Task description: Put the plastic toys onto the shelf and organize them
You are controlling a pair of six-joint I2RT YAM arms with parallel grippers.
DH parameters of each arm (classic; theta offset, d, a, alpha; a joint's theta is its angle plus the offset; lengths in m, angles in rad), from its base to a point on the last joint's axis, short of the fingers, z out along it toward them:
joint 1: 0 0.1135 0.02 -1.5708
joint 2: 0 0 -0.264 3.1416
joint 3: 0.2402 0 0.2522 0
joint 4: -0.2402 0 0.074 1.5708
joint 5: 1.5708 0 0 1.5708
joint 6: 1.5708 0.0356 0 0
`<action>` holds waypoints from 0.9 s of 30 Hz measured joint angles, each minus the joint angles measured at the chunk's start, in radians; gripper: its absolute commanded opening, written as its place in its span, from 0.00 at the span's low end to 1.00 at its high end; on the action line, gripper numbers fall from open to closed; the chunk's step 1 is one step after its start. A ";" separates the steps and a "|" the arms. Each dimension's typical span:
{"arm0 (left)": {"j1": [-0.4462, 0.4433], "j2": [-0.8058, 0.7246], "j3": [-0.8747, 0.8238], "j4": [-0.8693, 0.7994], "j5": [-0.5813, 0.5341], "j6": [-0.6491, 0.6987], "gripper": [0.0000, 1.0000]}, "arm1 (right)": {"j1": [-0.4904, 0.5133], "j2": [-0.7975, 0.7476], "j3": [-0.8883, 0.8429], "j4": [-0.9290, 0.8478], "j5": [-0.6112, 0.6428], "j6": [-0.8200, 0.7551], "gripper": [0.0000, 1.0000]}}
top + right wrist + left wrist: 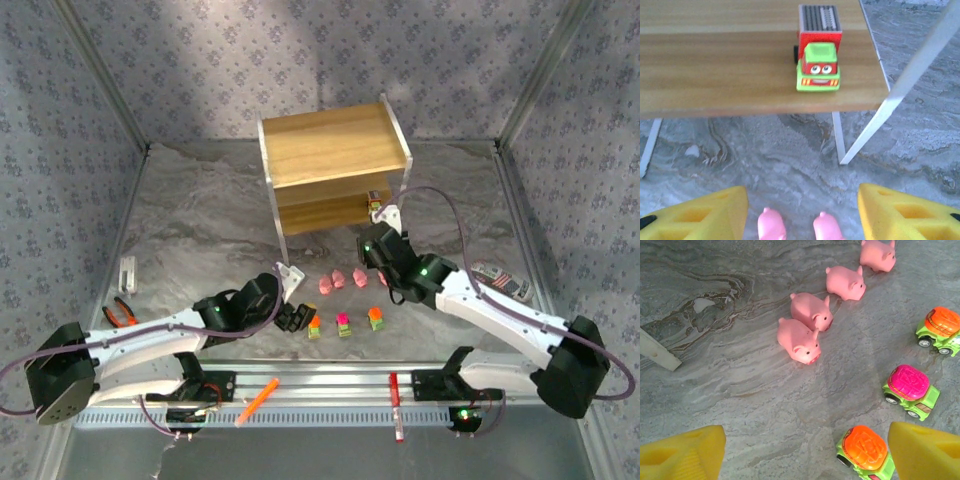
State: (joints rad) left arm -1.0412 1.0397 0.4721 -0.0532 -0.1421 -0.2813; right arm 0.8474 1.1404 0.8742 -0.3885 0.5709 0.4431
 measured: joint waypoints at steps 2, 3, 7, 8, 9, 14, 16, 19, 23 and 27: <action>0.000 0.008 0.000 0.000 0.004 0.000 0.84 | 0.044 -0.034 -0.010 -0.030 0.021 0.027 0.60; 0.000 0.012 0.000 0.000 0.008 0.000 0.84 | 0.068 -0.047 -0.012 -0.047 0.032 0.041 0.60; 0.000 0.024 0.000 0.000 0.023 0.000 0.85 | 0.167 -0.083 -0.030 -0.109 0.081 0.111 0.59; 0.000 0.026 0.000 0.000 0.026 0.000 0.84 | 0.192 -0.089 -0.040 -0.123 0.093 0.135 0.58; 0.000 0.027 0.000 0.001 0.027 0.000 0.84 | 0.210 -0.092 -0.048 -0.137 0.100 0.154 0.58; 0.000 0.035 0.002 0.001 0.045 0.000 0.84 | 0.297 -0.098 -0.106 -0.210 0.132 0.264 0.58; 0.000 0.042 0.002 0.001 0.049 0.000 0.84 | 0.315 -0.114 -0.146 -0.217 0.131 0.298 0.57; 0.000 0.047 0.002 0.001 0.052 0.000 0.85 | 0.345 -0.147 -0.214 -0.219 0.129 0.344 0.57; 0.000 0.050 0.003 0.001 0.052 0.000 0.84 | 0.414 -0.183 -0.289 -0.213 0.134 0.407 0.56; 0.000 0.052 0.004 0.001 0.055 0.000 0.84 | 0.478 -0.192 -0.344 -0.185 0.143 0.465 0.56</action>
State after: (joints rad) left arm -1.0412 1.0920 0.4759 -0.0521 -0.0875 -0.2813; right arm 1.3251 0.9482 0.5301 -0.5739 0.7143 0.9085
